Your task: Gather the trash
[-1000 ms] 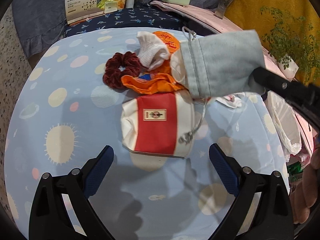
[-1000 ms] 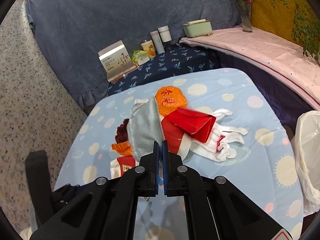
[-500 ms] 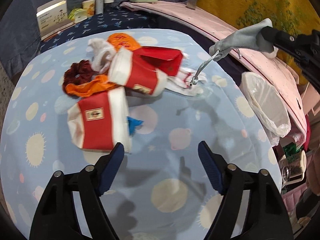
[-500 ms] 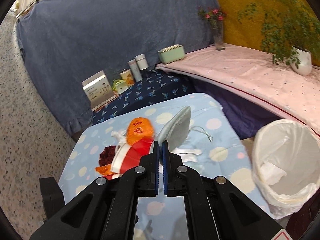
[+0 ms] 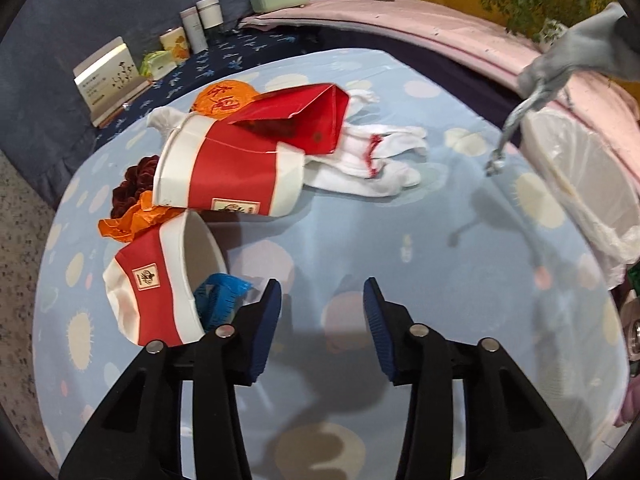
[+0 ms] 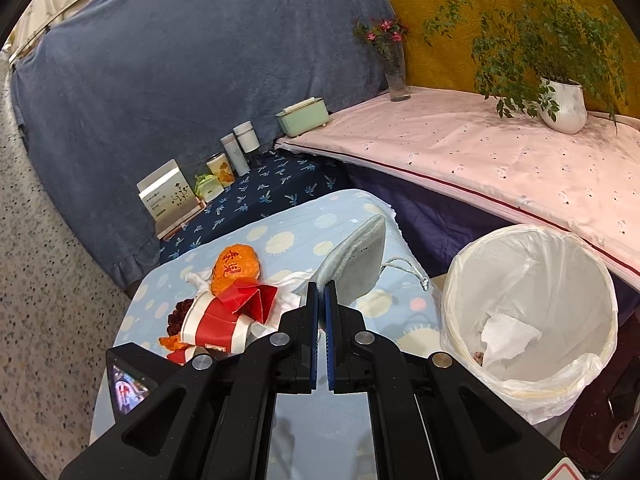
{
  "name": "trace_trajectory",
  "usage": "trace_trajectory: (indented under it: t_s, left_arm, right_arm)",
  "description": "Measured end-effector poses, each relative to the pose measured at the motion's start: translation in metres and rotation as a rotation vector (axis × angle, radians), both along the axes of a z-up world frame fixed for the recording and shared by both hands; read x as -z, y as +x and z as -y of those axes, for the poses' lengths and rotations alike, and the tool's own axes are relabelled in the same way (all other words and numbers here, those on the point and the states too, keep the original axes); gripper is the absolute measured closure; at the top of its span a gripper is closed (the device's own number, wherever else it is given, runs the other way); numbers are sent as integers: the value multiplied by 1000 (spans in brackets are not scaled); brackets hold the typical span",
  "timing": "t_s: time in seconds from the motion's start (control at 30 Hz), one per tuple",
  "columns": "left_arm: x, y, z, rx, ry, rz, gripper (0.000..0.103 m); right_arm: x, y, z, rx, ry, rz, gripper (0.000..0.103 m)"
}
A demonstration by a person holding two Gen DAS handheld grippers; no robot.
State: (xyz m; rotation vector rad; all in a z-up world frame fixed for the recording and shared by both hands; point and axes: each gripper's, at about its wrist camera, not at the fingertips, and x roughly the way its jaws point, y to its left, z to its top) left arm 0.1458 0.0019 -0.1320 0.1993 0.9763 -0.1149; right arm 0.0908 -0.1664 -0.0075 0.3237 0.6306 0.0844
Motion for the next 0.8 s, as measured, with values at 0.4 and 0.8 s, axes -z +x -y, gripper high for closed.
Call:
trace_trajectory:
  t_s: [0.4,0.8]
  left_arm:
    - [6,-8,-49,-105,-10,1,85]
    - [6,-34,-144,-271,-191,-2,66]
  right_arm:
    - [6,4,-14,-41,5,-13,100]
    - [15,7,-48,-122,12,-35,99]
